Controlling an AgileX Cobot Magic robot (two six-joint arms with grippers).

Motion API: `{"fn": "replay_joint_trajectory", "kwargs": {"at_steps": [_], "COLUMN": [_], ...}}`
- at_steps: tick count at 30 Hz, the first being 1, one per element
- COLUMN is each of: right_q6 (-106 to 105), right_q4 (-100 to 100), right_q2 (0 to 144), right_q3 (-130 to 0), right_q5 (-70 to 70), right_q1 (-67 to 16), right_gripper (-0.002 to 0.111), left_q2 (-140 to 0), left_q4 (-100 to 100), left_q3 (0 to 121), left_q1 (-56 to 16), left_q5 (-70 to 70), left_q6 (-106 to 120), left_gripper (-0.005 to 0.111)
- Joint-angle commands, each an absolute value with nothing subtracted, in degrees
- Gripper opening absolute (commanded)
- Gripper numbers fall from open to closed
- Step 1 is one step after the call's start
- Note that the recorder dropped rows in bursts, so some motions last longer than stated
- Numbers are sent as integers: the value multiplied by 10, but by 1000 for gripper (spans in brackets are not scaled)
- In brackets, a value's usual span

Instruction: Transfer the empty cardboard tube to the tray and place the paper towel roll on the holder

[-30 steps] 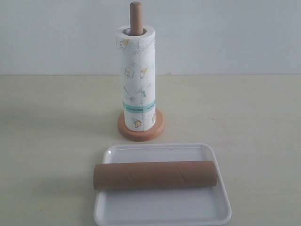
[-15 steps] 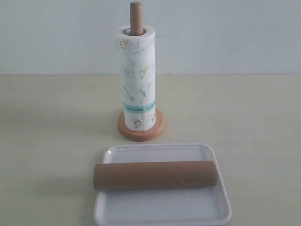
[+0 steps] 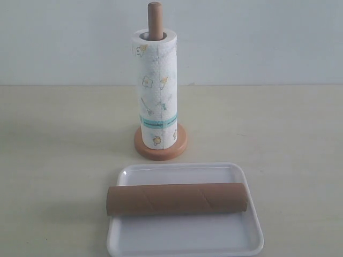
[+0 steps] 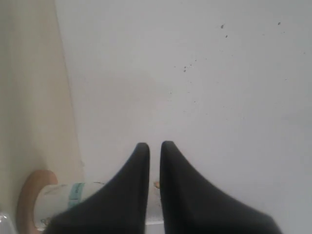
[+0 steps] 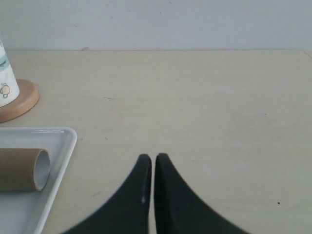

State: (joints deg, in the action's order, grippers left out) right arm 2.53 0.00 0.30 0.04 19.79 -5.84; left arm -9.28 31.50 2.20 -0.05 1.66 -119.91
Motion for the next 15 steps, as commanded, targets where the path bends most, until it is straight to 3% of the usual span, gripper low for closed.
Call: {"fn": "replay_joint_trajectory", "kwargs": {"at_steps": [1, 15], "right_q6": [24, 24], "right_q4": [-5, -4], "right_q2": [0, 0], "right_q3": [0, 0], "right_q5": [195, 200], "right_q1": [-57, -57], "right_gripper": [3, 3], "left_q2": [-50, 0], "left_q4": [263, 202], "left_q3": [0, 0], "left_q1": [-6, -6], "left_q5": [51, 76], "left_q6": [-1204, -1204], "left_gripper": [7, 7]}}
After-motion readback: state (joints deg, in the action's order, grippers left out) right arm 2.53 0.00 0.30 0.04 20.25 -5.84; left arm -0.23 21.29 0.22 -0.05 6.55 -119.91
